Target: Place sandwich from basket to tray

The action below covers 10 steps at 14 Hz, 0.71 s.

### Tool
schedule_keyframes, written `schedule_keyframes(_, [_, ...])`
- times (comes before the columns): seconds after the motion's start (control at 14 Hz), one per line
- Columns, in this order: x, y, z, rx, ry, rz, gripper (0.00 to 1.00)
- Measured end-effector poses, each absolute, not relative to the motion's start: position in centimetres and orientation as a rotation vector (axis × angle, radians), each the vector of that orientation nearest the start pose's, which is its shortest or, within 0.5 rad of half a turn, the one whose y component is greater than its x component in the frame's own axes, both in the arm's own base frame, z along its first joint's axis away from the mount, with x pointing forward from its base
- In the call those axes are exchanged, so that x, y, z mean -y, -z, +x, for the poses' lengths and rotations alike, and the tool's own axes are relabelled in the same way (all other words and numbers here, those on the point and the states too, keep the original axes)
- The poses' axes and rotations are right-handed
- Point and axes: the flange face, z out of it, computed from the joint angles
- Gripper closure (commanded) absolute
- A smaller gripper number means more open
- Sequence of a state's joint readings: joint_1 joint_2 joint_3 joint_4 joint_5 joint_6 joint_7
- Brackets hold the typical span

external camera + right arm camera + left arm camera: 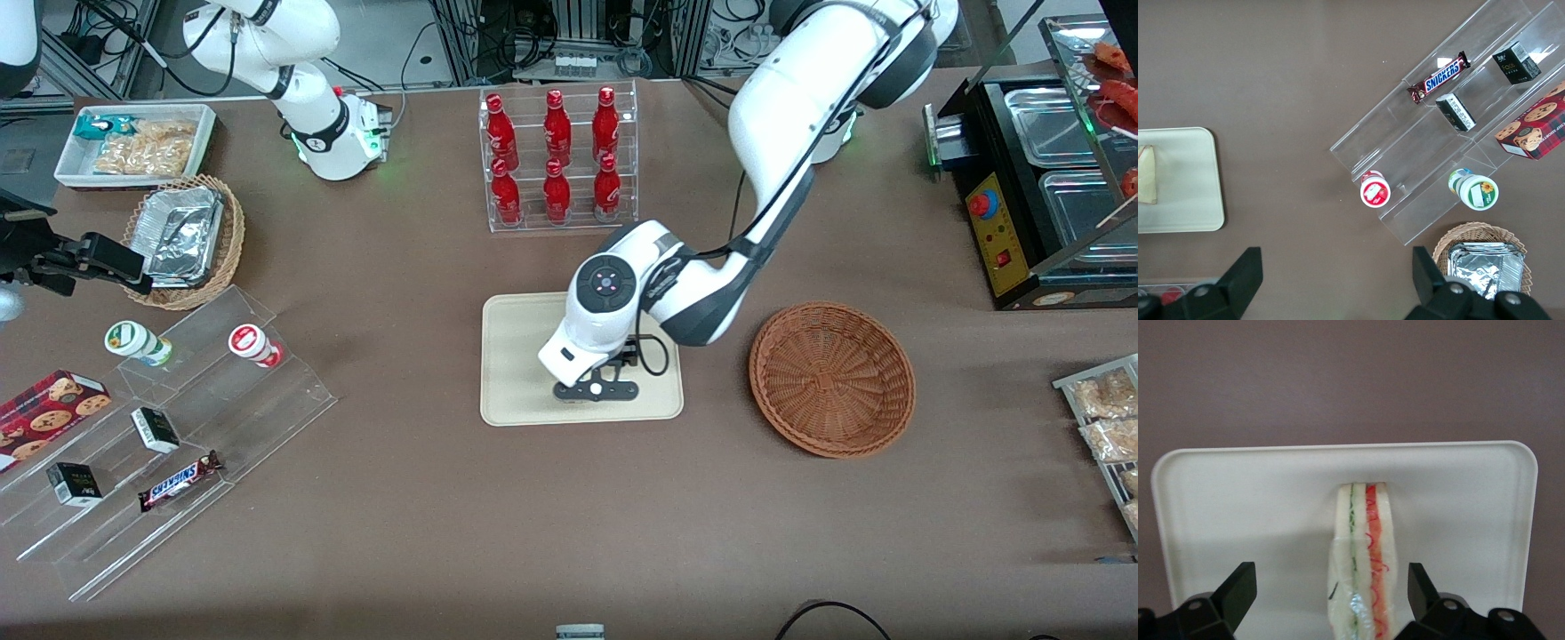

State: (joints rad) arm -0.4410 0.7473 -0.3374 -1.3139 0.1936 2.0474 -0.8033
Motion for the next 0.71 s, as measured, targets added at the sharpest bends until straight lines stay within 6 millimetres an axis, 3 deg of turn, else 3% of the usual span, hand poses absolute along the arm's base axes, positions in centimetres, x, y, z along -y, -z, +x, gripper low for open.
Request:
schedule_keyframes(0.14, [42.5,-36.2,58.7,0.044,-0.009,-3.166,0.00])
schedule_keyframes(0.29, [37.0,-40.7,58.9,0.028,-0.014,-3.124,0.00])
schedule_keyframes(0.71, [18.4,-53.0,57.1,-0.062,-0.275,-3.051,0.00])
